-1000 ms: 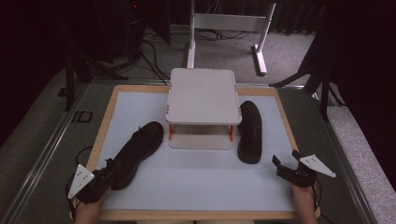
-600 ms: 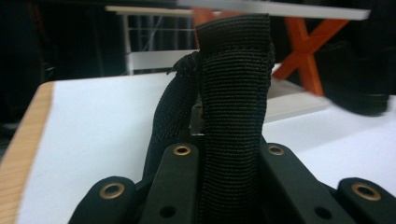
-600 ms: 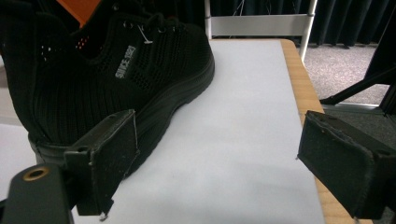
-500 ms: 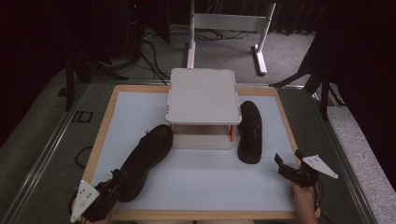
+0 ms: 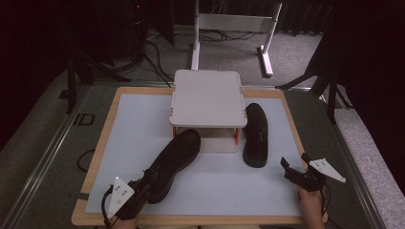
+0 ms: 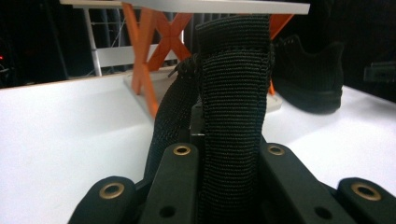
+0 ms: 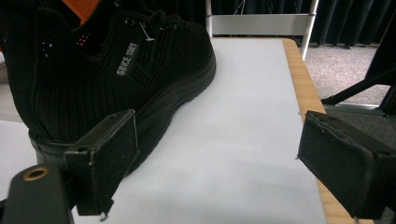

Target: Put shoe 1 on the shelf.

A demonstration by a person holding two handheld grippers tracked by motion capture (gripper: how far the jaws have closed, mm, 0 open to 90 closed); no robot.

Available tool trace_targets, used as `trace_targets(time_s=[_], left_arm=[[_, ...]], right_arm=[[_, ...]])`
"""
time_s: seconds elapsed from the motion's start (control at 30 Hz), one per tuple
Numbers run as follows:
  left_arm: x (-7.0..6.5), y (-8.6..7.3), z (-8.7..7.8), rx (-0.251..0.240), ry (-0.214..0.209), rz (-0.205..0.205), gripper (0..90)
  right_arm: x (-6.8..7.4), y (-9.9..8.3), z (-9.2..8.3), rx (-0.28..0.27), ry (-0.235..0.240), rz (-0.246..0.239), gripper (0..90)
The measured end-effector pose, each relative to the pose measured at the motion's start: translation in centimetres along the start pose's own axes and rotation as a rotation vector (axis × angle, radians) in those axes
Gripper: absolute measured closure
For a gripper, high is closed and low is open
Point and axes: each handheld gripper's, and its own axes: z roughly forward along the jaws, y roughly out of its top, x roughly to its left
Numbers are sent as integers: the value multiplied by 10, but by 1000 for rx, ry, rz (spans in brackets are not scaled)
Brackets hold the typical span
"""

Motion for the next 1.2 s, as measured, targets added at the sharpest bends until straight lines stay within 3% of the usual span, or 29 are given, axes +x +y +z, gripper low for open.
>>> trace_targets(time_s=[0.13, 0.23, 0.3, 0.6, 0.97, 1.2], left_arm=[[-7, 6, 23, -12, 40, -20, 831], [-14, 10, 39, -6, 84, 18, 831], [-16, 11, 49, -3, 97, 20, 832], [-25, 4, 89, -21, 213, -74, 832], [-27, 6, 141, -15, 306, -82, 831], [-35, 6, 166, 7, 409, -84, 829]], right_arm=[[0, 0, 0, 4, 4, -2, 114], [0, 0, 0, 5, 3, -2, 114], [0, 0, 0, 4, 5, 1, 114], [-1, 0, 0, 3, 7, 1, 114], [-1, 0, 0, 2, 11, 5, 114], [-2, 0, 0, -1, 3, 20, 125]])
